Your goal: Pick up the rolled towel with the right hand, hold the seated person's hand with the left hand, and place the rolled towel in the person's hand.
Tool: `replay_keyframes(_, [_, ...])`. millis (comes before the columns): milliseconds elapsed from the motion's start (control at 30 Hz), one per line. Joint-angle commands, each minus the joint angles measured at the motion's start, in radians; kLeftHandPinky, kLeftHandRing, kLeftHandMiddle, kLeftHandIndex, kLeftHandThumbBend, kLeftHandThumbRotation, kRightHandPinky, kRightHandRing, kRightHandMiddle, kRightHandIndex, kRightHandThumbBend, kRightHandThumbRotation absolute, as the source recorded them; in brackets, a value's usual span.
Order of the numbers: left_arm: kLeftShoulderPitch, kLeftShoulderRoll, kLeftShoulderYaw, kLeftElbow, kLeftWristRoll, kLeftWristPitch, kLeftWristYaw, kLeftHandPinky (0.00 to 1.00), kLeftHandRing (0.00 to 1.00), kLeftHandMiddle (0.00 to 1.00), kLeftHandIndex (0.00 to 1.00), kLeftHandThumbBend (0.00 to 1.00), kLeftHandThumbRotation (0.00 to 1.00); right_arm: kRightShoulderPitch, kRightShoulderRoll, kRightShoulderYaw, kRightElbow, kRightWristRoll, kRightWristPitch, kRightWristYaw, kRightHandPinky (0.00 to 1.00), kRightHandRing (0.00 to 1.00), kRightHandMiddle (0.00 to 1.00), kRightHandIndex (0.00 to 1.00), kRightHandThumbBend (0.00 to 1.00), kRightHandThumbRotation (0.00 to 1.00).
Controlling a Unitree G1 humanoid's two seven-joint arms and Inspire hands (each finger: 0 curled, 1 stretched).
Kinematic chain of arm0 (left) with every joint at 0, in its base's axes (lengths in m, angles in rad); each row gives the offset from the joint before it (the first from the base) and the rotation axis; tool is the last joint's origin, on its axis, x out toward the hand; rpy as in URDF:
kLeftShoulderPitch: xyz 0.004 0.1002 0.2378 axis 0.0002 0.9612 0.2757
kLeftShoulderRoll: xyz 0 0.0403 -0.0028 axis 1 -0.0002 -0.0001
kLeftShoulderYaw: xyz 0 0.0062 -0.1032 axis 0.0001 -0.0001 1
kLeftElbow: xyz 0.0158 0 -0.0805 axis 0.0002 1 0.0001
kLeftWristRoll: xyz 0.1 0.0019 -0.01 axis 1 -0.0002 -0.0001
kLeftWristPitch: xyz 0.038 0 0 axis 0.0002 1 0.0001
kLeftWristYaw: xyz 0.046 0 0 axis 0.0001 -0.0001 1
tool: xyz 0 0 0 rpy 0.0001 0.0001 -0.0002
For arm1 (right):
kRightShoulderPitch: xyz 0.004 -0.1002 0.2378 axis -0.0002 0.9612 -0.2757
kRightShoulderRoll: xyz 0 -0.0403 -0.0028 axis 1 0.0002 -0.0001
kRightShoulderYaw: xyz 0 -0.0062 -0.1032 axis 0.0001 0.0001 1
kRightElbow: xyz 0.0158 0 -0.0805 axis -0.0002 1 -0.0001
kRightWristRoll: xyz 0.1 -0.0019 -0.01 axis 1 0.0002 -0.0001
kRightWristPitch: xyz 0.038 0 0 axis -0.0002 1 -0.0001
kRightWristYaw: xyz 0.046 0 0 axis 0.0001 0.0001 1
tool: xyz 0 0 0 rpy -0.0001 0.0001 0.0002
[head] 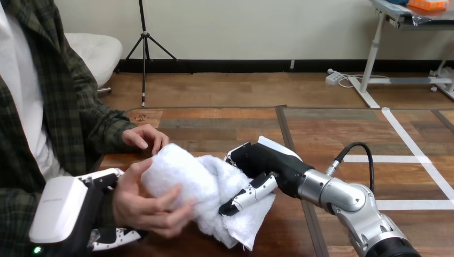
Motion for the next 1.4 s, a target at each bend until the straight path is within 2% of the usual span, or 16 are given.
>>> replay_keyframes(0, [0.018, -0.003, 0.001, -0.082, -0.007, -0.016, -0.024, 0.41, 0.43, 0.47, 0.49, 0.94, 0.0, -0.079, -0.016, -0.012, -0.034, -0.001, -0.021, -0.025, 0.23, 0.28, 0.36, 0.4, 0.87, 0.0])
replay_keyframes(500, [0.106, -0.024, 0.038, -0.244, -0.055, 0.007, -0.118, 0.4, 0.43, 0.46, 0.49, 0.97, 0.0, -0.091, -0.019, -0.017, -0.015, -0.021, -0.02, -0.049, 0.24, 0.29, 0.37, 0.4, 0.86, 0.0])
replay_keyframes(867, [0.131, -0.052, 0.052, -0.296, -0.078, 0.009, -0.168, 0.39, 0.42, 0.46, 0.49, 0.97, 0.0, -0.1, -0.026, -0.011, 0.007, -0.04, -0.027, -0.078, 0.23, 0.29, 0.37, 0.4, 0.86, 0.0])
replay_keyframes(1367, [0.132, -0.084, 0.061, -0.314, -0.077, 0.012, -0.204, 0.39, 0.43, 0.47, 0.5, 0.96, 0.0, -0.076, -0.01, 0.001, -0.031, -0.046, -0.02, -0.071, 0.24, 0.29, 0.37, 0.41, 0.87, 0.0])
